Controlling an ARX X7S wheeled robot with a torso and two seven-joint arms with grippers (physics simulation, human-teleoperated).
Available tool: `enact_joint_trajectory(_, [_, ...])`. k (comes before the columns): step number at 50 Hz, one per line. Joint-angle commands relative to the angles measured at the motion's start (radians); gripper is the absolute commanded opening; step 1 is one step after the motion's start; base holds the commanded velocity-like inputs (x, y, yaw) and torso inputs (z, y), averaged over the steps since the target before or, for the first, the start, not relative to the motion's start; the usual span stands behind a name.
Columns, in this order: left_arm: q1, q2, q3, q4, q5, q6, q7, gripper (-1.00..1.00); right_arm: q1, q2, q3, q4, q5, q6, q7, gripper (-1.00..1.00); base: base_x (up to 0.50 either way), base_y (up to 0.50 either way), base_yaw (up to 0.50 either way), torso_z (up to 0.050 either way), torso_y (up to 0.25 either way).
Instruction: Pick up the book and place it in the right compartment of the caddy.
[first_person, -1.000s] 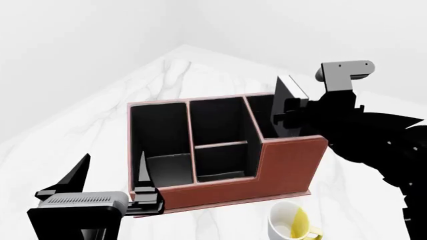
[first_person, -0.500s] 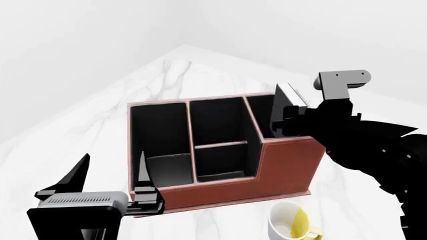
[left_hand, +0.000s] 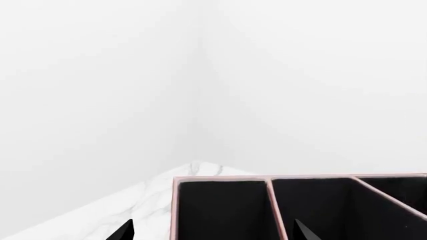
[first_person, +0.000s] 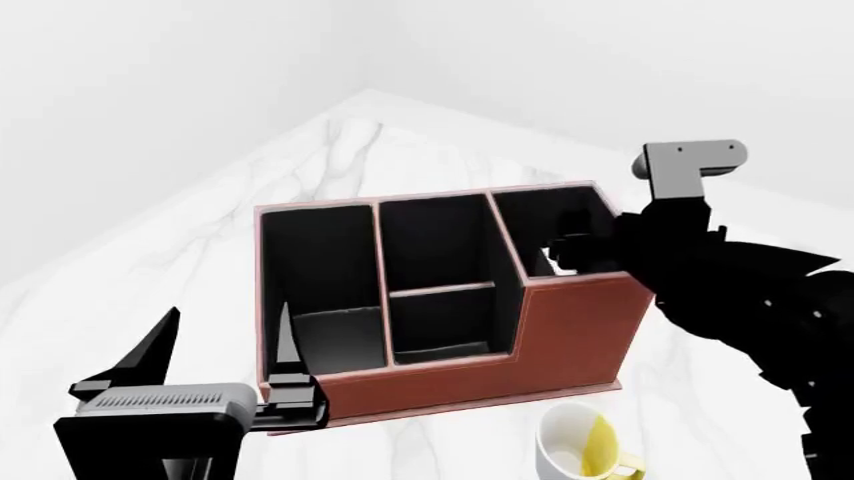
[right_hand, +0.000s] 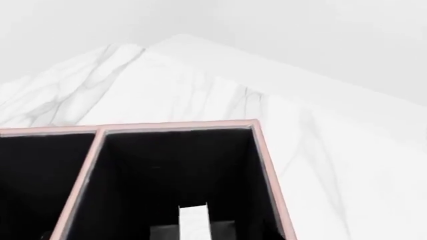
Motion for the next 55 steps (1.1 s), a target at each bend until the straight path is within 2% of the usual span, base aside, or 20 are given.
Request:
enact_joint_trajectory(1, [0.001, -0.002, 0.001, 0.001, -0.002, 0.002, -0.003, 1.00, 0.000, 0.002, 0.007, -0.003, -0.014, -0.007, -0.009, 1.00, 0.00, 0.00, 0.00, 0.000, 0.000])
enact_joint_trajectory(19, [0.000, -0.005, 0.004, 0.001, -0.006, 0.004, -0.006, 1.00, 0.006, 0.004, 0.017, -0.002, -0.022, -0.026, 0.002, 1.00, 0.00, 0.00, 0.00, 0.000, 0.000])
enact_joint_trajectory(22, [-0.001, -0.005, 0.004, 0.000, -0.007, 0.004, -0.007, 1.00, -0.002, 0.009, 0.061, -0.052, -0.037, -0.116, -0.002, 1.00, 0.00, 0.00, 0.00, 0.000, 0.000])
enact_joint_trajectory(24, [-0.002, -0.006, 0.004, 0.000, -0.007, 0.004, -0.007, 1.00, -0.011, 0.023, 0.114, -0.135, -0.077, -0.236, 0.006, 1.00, 0.00, 0.00, 0.00, 0.000, 0.000])
enact_joint_trajectory(39, [-0.001, -0.011, 0.002, 0.007, -0.012, 0.004, -0.011, 1.00, 0.006, 0.089, 0.213, -0.346, -0.075, -0.327, 0.042, 1.00, 0.00, 0.00, 0.00, 0.000, 0.000])
enact_joint_trajectory(55, [0.009, -0.016, -0.004, 0.018, -0.005, 0.029, -0.015, 1.00, -0.172, 0.177, 0.307, -0.589, -0.099, -0.456, 0.082, 1.00, 0.00, 0.00, 0.00, 0.000, 0.000])
